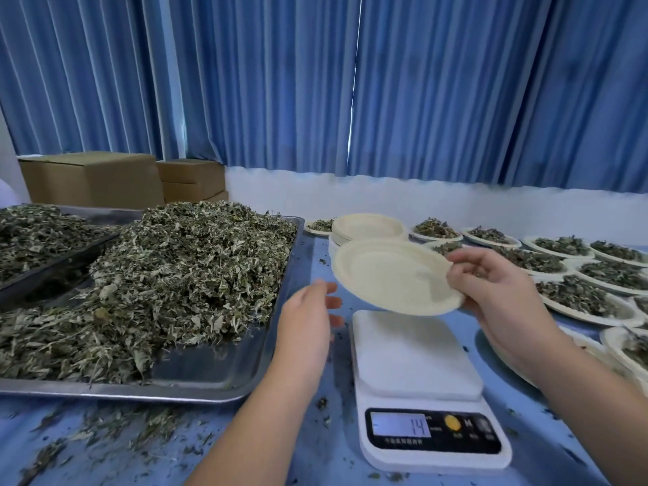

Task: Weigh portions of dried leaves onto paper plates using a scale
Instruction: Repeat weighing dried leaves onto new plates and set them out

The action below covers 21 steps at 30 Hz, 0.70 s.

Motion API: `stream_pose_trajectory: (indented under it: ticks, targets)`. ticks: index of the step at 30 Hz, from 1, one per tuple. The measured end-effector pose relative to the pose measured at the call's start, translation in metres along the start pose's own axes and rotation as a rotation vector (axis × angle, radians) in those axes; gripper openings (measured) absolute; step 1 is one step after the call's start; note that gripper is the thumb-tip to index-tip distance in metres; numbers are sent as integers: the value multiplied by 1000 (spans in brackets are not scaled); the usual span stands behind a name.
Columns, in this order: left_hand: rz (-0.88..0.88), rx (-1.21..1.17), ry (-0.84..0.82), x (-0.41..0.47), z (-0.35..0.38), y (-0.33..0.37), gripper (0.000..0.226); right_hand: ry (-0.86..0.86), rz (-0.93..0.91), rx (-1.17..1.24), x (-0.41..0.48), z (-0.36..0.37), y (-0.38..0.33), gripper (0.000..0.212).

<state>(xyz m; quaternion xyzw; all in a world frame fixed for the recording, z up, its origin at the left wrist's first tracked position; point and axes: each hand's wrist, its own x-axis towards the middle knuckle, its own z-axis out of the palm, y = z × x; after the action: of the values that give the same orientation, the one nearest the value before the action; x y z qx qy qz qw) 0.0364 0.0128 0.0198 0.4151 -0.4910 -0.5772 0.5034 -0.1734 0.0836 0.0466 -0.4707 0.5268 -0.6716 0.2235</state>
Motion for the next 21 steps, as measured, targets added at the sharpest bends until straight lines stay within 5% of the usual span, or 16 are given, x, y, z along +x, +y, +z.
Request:
stream_pose_trajectory:
  ticks: [4, 7, 12, 21]
  targets:
    - [-86, -59, -111, -7, -3, 3, 41, -134, 103, 54, -16, -14, 6, 29]
    - [-79, -49, -154, -10, -7, 2, 18, -146, 157, -12, -20, -21, 10, 37]
    - [-73, 39, -145, -14, -10, -3, 21, -178, 197, -228, -24, -27, 11, 46]
    - [105, 506, -105, -15, -10, -12, 23, -174, 217, -386, -19, -40, 21, 31]
